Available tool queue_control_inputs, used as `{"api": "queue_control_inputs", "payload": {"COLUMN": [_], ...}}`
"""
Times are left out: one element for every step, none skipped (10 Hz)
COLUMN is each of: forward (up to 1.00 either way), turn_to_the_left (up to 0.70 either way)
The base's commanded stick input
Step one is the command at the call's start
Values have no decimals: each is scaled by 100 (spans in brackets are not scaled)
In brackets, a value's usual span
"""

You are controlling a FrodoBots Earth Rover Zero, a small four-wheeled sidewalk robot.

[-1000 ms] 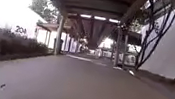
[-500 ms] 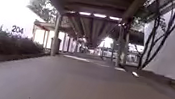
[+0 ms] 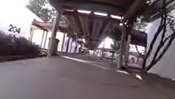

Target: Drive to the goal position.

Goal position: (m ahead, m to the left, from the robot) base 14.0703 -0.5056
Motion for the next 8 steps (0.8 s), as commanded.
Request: {"api": "queue_control_inputs", "payload": {"forward": [85,85,85,85,85,85,85,85], "turn_to_the_left": [0,0,0,0,0,0,0,0]}}
